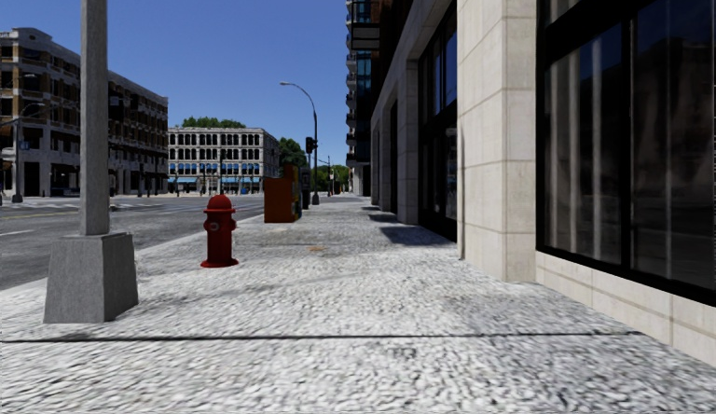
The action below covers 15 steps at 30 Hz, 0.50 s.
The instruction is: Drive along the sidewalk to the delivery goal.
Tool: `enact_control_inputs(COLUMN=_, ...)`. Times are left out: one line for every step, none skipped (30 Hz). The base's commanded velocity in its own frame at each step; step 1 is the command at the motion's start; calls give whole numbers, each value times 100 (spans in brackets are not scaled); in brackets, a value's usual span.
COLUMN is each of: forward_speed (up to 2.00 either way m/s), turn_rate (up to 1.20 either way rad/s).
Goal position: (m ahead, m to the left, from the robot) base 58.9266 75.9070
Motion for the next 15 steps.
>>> enact_control_inputs(forward_speed=200, turn_rate=0)
enact_control_inputs(forward_speed=200, turn_rate=0)
enact_control_inputs(forward_speed=200, turn_rate=0)
enact_control_inputs(forward_speed=200, turn_rate=0)
enact_control_inputs(forward_speed=200, turn_rate=0)
enact_control_inputs(forward_speed=200, turn_rate=0)
enact_control_inputs(forward_speed=200, turn_rate=0)
enact_control_inputs(forward_speed=200, turn_rate=0)
enact_control_inputs(forward_speed=200, turn_rate=0)
enact_control_inputs(forward_speed=200, turn_rate=0)
enact_control_inputs(forward_speed=200, turn_rate=0)
enact_control_inputs(forward_speed=200, turn_rate=0)
enact_control_inputs(forward_speed=200, turn_rate=0)
enact_control_inputs(forward_speed=200, turn_rate=0)
enact_control_inputs(forward_speed=200, turn_rate=0)
